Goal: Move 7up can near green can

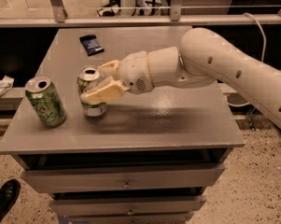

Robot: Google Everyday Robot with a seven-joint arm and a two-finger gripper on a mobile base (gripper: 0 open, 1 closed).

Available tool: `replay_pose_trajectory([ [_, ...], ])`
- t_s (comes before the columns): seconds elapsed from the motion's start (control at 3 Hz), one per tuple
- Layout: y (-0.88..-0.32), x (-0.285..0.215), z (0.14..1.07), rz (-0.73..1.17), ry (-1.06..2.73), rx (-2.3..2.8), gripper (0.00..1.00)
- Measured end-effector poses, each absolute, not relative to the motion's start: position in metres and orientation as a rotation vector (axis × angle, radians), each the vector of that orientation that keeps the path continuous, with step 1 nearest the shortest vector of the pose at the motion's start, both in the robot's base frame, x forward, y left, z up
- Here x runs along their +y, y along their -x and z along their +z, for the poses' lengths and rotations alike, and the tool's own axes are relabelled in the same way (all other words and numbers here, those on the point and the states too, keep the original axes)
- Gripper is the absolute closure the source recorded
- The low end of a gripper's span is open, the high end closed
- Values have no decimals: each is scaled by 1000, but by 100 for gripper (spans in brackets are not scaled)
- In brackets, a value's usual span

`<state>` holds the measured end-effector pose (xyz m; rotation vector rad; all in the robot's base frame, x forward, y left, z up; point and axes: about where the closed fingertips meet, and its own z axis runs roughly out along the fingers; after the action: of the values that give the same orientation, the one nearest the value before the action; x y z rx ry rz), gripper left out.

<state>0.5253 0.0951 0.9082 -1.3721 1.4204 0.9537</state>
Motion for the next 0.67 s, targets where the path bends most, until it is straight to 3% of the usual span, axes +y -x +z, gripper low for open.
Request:
replay_pose_trajectory([
  [0.33,-517,110,902,990,1378,1426,62],
  [0.67,-508,126,894,1020,1401,1414,30],
])
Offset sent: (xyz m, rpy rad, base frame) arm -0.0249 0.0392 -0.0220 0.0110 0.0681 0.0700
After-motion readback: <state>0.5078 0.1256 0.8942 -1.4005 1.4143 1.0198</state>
